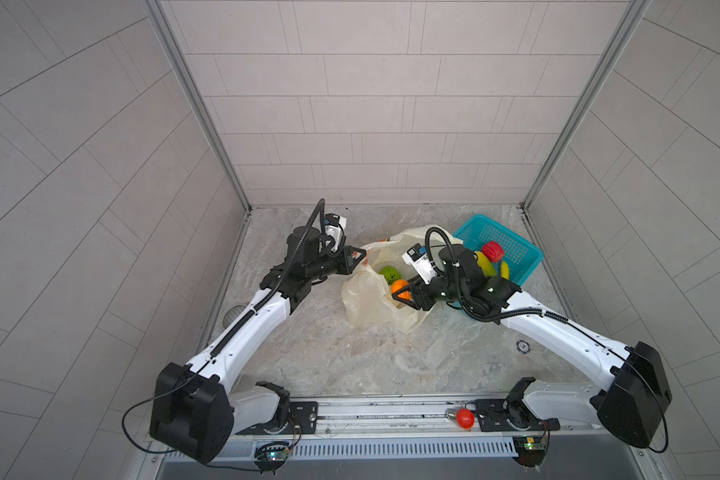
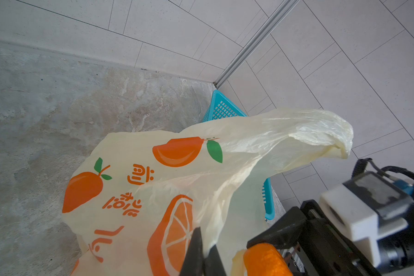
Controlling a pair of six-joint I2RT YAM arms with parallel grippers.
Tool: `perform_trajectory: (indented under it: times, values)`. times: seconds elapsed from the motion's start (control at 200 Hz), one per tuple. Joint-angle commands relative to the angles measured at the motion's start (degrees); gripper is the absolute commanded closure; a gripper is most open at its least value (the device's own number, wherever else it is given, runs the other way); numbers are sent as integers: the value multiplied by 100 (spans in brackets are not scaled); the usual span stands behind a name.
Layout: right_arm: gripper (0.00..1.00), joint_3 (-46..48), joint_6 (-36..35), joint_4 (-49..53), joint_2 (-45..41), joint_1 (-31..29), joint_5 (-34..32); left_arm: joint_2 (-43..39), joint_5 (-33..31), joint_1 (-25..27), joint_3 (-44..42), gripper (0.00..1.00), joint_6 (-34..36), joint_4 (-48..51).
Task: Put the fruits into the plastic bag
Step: 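Carry the orange persimmon into the bag and open the right gripper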
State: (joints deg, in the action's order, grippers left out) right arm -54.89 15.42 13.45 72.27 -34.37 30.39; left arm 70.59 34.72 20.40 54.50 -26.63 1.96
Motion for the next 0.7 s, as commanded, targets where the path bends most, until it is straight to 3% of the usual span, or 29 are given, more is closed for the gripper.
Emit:
perform_trajectory:
  times: [0.0,0.2,0.696]
  values:
    - [54,173,540,-908,-38,279,33,-185,63,48,-108,100,171,-38]
    - [53,277,891,-1194,-138,666,-352,-194,37,50,-201,100,248,-20]
    - [52,88,461,-567,10,652,-1274,-275,148,51,-170,100,484,73]
